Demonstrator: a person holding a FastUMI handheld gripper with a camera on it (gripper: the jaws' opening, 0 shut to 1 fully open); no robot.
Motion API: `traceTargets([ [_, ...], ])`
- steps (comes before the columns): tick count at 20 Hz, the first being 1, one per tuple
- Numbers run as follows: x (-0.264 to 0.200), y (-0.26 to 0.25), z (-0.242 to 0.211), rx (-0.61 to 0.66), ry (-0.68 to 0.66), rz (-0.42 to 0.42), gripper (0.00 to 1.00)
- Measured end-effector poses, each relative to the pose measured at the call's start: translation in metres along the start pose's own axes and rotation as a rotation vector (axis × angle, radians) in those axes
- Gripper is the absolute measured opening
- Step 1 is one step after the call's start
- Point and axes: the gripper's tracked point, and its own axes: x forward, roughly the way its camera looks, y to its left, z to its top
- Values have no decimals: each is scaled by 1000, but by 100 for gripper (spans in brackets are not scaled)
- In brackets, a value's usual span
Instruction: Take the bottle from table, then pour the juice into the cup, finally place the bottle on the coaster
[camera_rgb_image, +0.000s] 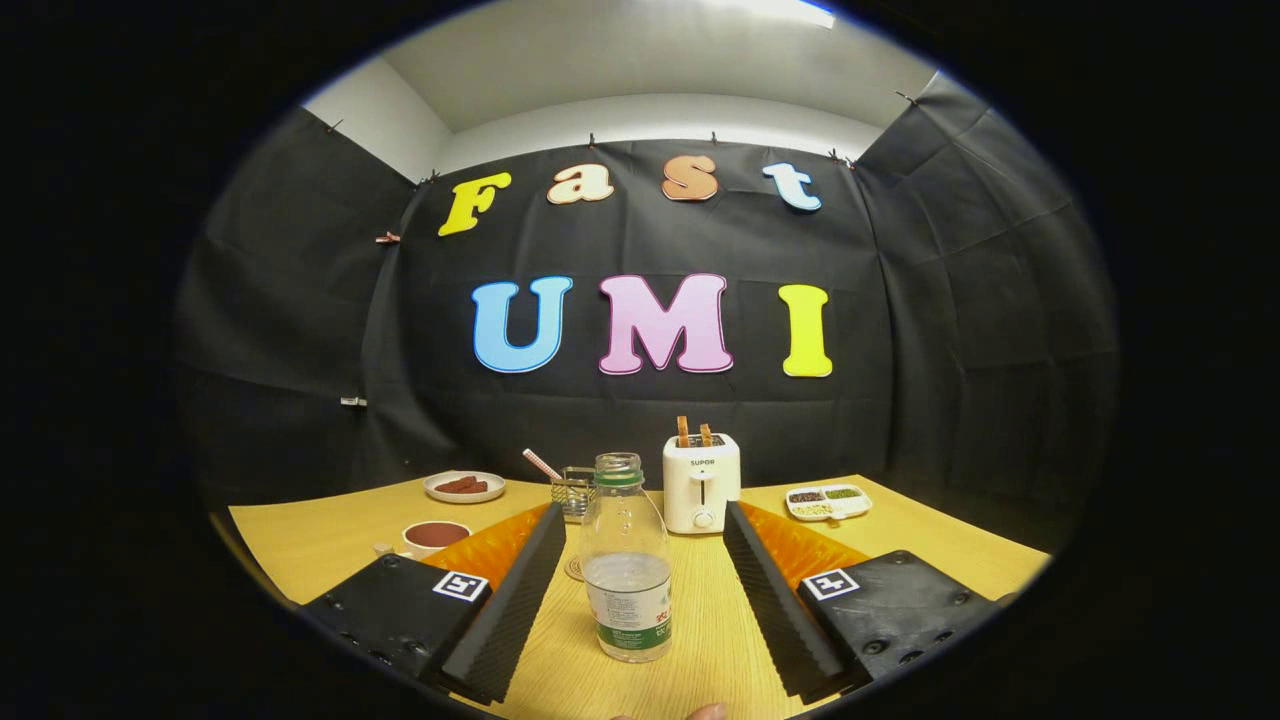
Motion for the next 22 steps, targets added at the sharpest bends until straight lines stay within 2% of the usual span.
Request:
traceTargets([
  [15,30,6,-73,15,117,-19,98],
  [22,50,14,-86,15,131,-18,95],
])
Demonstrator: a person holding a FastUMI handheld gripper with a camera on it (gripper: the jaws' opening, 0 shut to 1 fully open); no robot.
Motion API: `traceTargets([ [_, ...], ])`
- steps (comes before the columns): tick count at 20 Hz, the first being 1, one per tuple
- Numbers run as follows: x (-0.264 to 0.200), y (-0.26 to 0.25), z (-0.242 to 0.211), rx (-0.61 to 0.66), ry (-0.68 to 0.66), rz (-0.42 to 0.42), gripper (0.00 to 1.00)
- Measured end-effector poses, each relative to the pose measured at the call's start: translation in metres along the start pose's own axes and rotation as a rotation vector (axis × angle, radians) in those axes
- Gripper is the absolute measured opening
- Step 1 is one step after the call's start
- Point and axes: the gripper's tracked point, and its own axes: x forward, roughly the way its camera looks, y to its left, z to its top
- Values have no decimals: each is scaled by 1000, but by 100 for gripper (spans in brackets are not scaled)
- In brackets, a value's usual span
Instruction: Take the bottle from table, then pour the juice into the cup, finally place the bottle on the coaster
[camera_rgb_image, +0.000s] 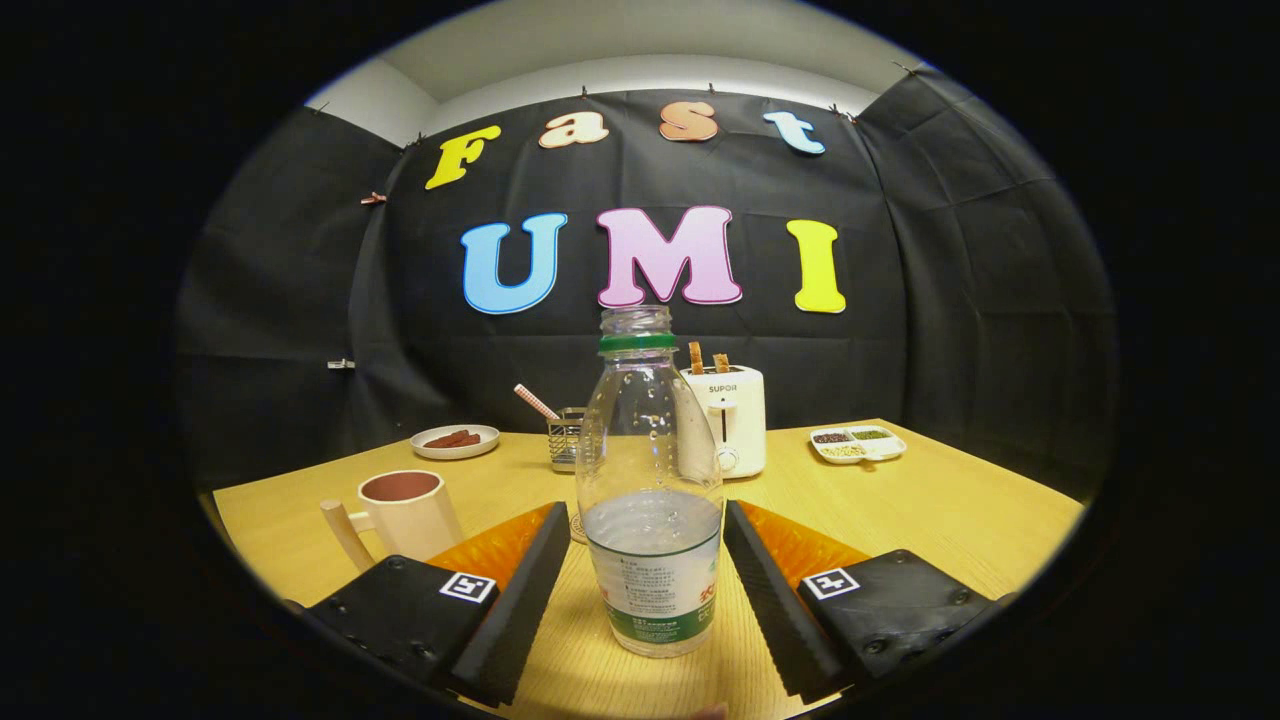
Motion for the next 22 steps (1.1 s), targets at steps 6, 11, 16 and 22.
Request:
traceTargets([
  [6,9,-2,-6,-31,10,-30,77],
  [11,13,-1,15,-205,10,-20,73],
  [16,34,5,39,-501,-2,9,70],
  [22,47,28,42,-832,-41,62,70],
])
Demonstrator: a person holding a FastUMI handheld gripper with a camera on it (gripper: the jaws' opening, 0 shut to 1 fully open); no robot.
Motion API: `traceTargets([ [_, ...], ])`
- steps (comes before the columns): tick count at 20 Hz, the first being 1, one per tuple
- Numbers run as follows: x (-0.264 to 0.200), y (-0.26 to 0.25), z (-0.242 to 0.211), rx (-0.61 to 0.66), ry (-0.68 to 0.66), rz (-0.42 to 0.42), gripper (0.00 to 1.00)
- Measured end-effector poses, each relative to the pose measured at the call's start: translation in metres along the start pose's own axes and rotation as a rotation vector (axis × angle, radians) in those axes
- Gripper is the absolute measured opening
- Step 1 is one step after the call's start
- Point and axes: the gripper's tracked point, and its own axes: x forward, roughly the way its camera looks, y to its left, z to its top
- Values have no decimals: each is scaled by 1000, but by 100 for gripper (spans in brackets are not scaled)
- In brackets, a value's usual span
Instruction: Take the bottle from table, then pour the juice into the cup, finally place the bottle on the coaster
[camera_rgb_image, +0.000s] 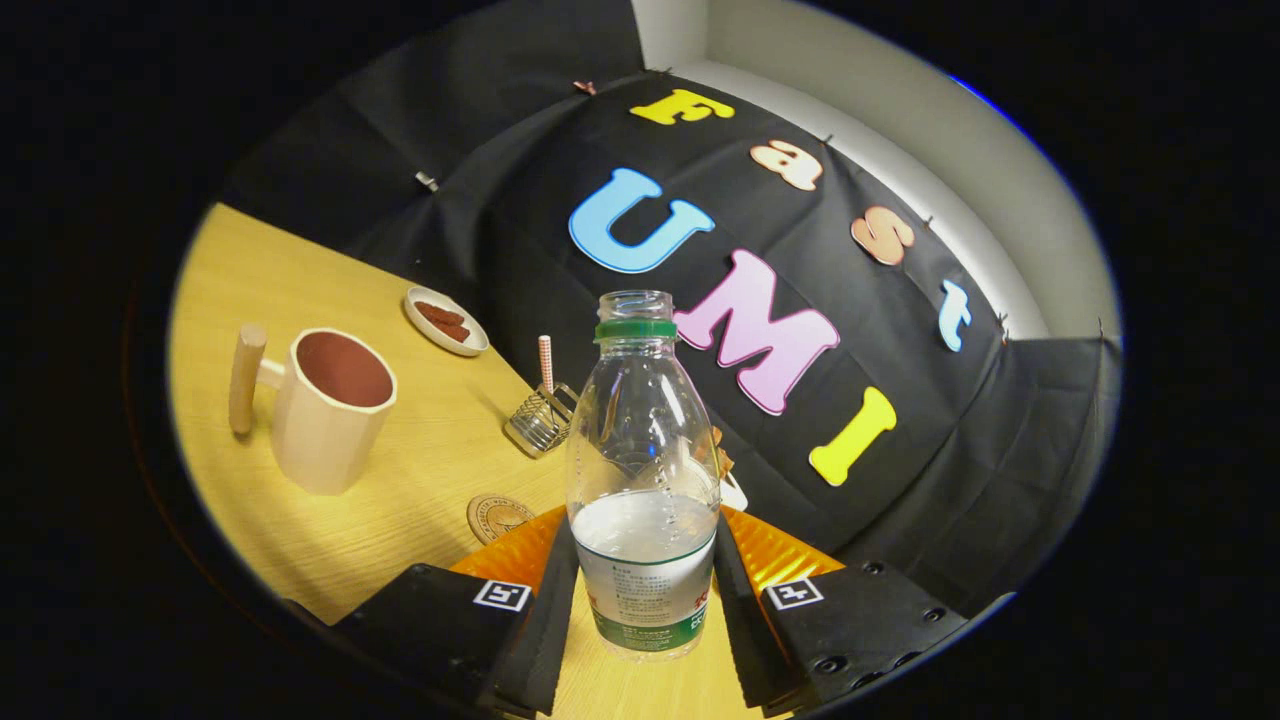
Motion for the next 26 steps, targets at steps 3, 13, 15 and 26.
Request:
traceTargets([
  [3,2,4,13,-146,-30,1,70],
  [13,19,16,33,-548,-79,-1,69],
  [15,20,19,34,-606,-86,-1,69],
  [26,24,33,44,-905,-136,9,69],
])
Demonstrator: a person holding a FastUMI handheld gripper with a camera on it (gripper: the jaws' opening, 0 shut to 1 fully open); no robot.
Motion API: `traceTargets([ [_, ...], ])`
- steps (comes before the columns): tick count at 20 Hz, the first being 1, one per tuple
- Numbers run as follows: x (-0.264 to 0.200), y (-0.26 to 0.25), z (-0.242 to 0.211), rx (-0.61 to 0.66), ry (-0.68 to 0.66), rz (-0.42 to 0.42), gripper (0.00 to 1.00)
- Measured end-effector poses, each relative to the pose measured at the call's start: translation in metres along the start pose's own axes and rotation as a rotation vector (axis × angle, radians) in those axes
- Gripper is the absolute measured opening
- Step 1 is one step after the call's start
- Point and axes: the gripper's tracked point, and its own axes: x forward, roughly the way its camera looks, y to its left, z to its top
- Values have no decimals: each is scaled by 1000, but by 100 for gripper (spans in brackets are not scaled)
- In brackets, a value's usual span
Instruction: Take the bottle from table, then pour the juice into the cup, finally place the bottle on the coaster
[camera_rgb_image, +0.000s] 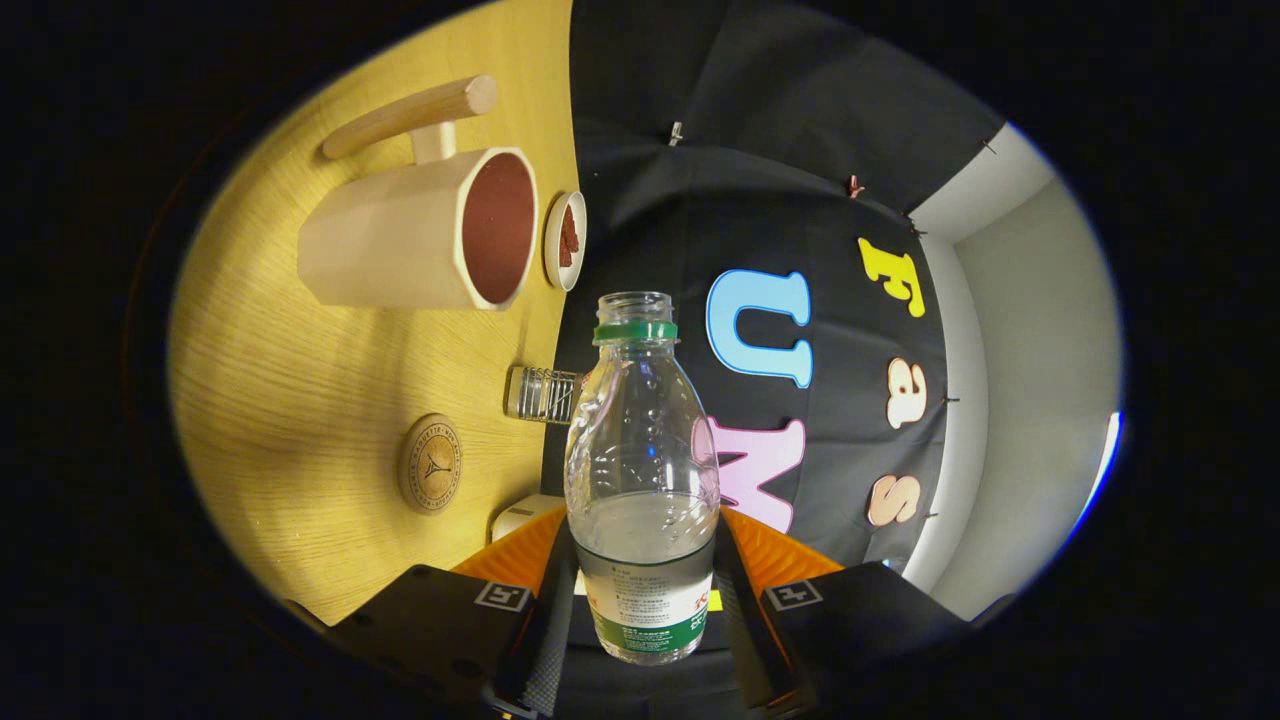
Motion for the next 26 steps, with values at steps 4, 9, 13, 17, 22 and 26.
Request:
traceTargets([
  [4,-1,5,7,-60,-18,-3,69],
  [9,1,2,11,-72,-22,-12,69],
  [13,3,2,12,-98,-26,-12,69],
  [17,4,3,12,-131,-28,-13,69],
  [22,8,2,16,-163,-37,-13,69],
  [26,7,1,20,-205,-48,-18,69],
])
